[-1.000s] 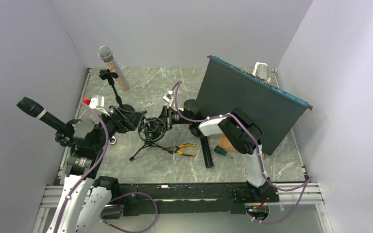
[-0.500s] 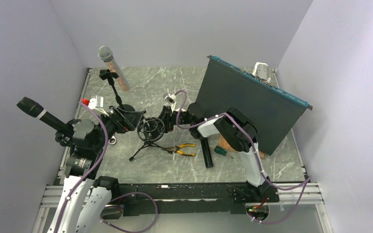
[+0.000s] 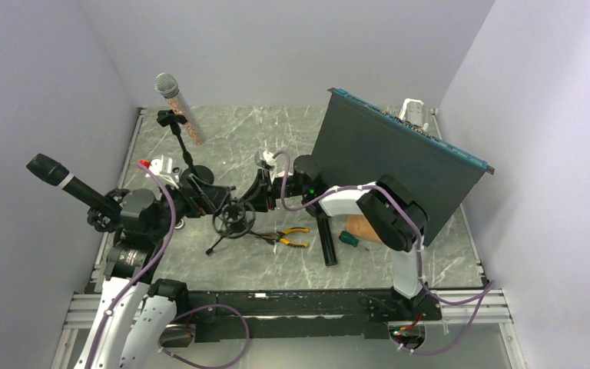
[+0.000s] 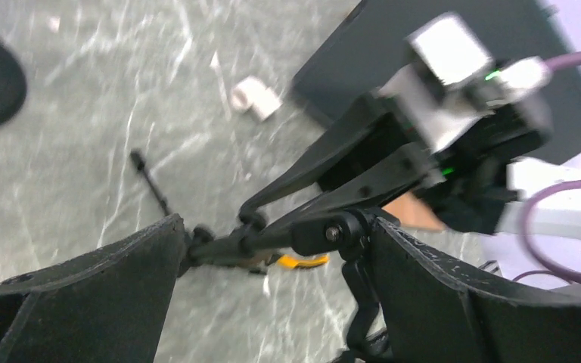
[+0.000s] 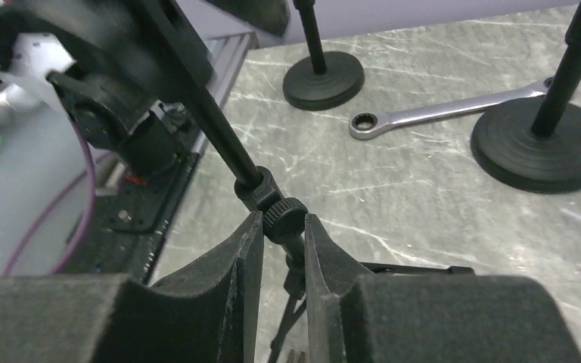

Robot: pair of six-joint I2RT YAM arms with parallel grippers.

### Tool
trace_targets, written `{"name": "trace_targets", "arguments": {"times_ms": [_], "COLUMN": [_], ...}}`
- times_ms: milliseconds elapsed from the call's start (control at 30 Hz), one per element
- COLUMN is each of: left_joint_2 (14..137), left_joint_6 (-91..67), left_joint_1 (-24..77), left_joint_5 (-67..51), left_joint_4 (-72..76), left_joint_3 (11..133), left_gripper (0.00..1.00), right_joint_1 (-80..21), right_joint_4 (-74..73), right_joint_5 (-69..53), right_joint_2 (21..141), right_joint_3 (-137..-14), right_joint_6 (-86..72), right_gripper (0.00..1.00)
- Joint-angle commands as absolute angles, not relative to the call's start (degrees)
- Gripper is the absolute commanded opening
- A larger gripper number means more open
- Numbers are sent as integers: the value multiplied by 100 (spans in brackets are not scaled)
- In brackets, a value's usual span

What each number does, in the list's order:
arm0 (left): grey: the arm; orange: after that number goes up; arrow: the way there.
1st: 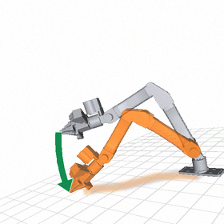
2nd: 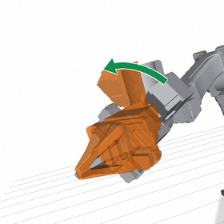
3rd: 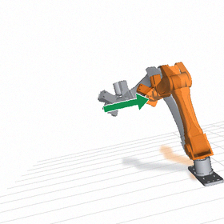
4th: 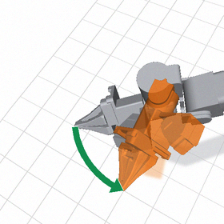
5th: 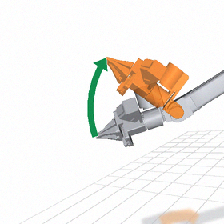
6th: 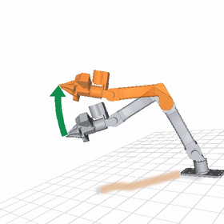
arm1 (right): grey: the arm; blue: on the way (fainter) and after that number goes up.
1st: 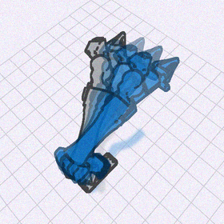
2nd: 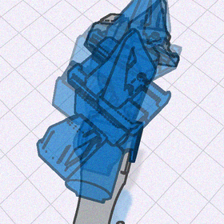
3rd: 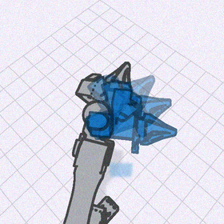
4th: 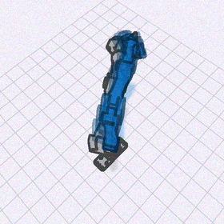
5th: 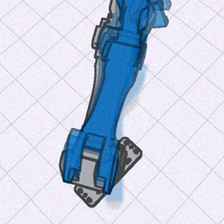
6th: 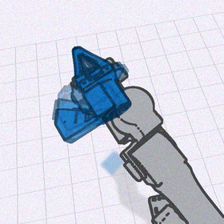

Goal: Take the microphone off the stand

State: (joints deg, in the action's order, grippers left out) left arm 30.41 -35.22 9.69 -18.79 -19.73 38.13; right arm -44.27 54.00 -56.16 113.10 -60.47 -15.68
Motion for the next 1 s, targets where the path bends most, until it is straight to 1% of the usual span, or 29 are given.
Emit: {"name": "trace_targets", "arguments": {"times_ms": [0, 100, 133, 167, 200, 233, 267, 300, 367, 400, 433, 467, 567, 633, 700, 767, 867, 967], "left_joint_2": [3219, 3198, 3185, 3174, 3159, 3158, 3159, 3171, 3235, 3271, 3304, 3325, 3270, 3197, 3151, 3174, 3243, 3241], "left_joint_6": [-3083, -3088, -3097, -3103, -3116, -3118, -3117, -3109, -3080, -3069, -3063, -3067, -3055, -3008, -2947, -2849, -2697, -2624], "left_joint_1": [976, 976, 976, 976, 974, 976, 976, 976, 977, 974, 971, 975, 975, 976, 976, 975, 976, 975], "left_joint_5": [-1875, -1851, -1851, -1861, -1863, -1865, -1865, -1861, -1839, -1826, -1813, -1806, -1723, -1738, -1721, -1619, -1466, -1379], "left_joint_4": [-3345, -3375, -3376, -3375, -3375, -3382, -3369, -3359, -3385, -3403, -3402, -3397, -3423, -3494, -3650, -3890, -4203, -4439], "left_joint_3": [3572, 3578, 3577, 3577, 3577, 3577, 3571, 3569, 3572, 3569, 3564, 3554, 3603, 3784, 4081, 4511, 5150, 5666], "left_gripper": [94, 94, 94, 94, 95, 96, 96, 96, 97, 97, 97, 98, 99, 99, 99, 99, 99, 99], "right_joint_1": [-4388, -4370, -4354, -4350, -4353, -4355, -4328, -4306, -4253, -4210, -4188, -4172, -4175, -4168, -4194, -4423, -5359, -5853], "right_joint_4": [3655, 3167, 3149, 3157, 3166, 3164, 3130, 3053, 2841, 2706, 2561, 2370, 1519, 803, 287, 393, 932, 1092], "right_joint_5": [-5755, -5587, -5443, -5272, -5080, -4893, -4737, -4621, -4209, -4021, -3831, -3549, -2614, -1817, -1720, -1588, -514, 465], "right_joint_2": [10799, 10731, 10663, 10586, 10484, 10386, 10284, 10181, 9941, 9795, 9621, 9433, 8864, 8612, 8480, 8336, 8119, 8442], "right_joint_3": [-6355, -6508, -6514, -6457, -6379, -6306, -6241, -6166, -6009, -5925, -5822, -5735, -5614, -5667, -5703, -5423, -4857, -4830], "right_joint_6": [432, 709, 629, 553, 500, 427, 343, 273, 127, 52, 14, -125, -540, -1195, -1493, -1636, -1557, -1894], "right_gripper": [0, 5, 9, 15, 27, 42, 53, 62, 68, 77, 92, 99, 100, 100, 100, 100, 100, 100]}}
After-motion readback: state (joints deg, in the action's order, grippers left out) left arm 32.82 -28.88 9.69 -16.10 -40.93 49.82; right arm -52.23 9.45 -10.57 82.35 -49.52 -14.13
